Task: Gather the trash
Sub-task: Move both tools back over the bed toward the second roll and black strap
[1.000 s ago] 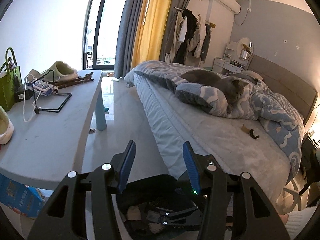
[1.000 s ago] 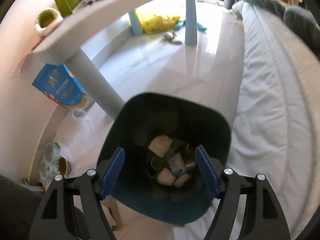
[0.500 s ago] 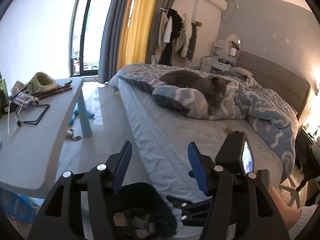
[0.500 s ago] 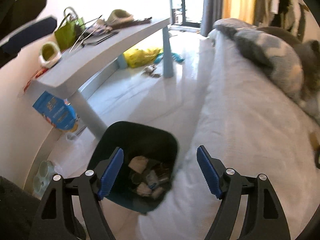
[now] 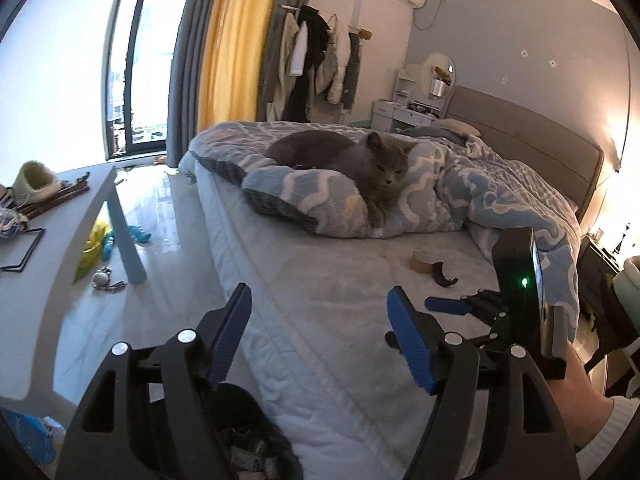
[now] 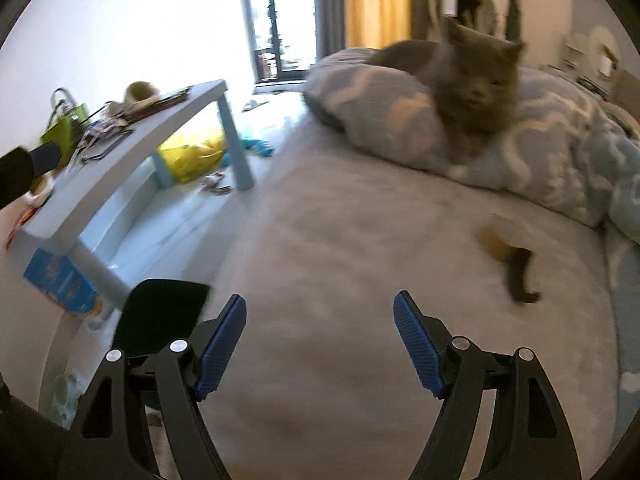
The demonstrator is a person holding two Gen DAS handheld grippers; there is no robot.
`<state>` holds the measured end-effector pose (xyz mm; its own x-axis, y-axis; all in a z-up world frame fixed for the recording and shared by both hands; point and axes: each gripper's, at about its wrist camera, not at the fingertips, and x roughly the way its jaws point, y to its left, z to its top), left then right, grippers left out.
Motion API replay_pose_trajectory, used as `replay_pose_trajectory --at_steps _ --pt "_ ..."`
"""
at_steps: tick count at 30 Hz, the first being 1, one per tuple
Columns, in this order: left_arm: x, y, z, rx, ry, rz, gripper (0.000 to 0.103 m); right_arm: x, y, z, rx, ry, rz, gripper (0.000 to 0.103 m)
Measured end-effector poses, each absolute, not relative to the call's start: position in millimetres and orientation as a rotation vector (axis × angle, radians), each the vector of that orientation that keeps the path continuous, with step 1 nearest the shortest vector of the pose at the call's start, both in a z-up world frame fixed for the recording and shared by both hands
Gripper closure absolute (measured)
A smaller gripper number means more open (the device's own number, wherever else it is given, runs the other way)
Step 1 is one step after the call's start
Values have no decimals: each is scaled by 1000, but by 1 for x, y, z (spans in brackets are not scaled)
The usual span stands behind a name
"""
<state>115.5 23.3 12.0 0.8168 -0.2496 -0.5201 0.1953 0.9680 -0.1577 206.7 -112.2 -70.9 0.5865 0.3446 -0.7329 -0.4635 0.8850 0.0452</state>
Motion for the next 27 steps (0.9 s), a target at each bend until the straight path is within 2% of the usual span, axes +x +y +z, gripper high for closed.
replay_pose_trajectory --at_steps 20,27 --pt "201 -25 -17 -72 630 -311 24 285 -213 -78 -104 807 263 26" --pt "224 -35 -25 -66 655 -331 22 304 -229 -94 -48 871 273 43"
